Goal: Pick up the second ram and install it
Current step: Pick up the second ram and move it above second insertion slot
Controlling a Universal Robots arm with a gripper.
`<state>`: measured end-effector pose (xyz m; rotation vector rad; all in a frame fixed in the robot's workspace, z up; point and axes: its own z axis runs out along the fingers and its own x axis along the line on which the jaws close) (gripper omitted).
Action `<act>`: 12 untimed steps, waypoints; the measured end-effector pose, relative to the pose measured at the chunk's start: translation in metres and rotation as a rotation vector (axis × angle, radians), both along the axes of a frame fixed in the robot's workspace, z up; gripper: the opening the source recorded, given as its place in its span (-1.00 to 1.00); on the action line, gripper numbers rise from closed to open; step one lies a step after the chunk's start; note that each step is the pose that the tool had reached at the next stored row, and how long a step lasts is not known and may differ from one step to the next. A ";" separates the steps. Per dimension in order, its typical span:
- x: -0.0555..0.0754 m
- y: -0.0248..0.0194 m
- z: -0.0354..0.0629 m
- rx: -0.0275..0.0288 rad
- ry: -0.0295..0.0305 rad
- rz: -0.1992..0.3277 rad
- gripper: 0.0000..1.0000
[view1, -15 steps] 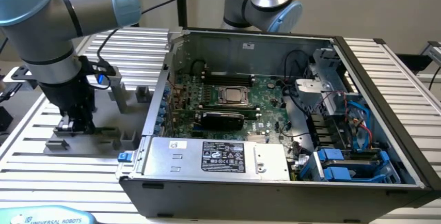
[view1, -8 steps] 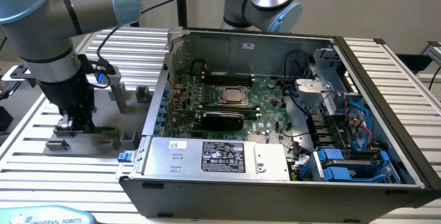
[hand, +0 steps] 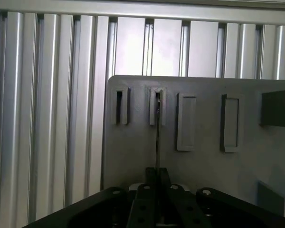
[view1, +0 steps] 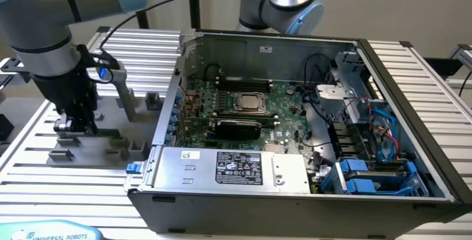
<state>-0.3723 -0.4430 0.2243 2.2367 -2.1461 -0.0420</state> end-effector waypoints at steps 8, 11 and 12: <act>0.000 0.0000 0.0364 0.0000 -0.0001 0.000 -0.73; 0.001 0.0000 0.0503 0.0000 0.0000 0.000 -0.73; 0.001 0.0000 0.0548 0.0000 -0.0001 0.000 -0.73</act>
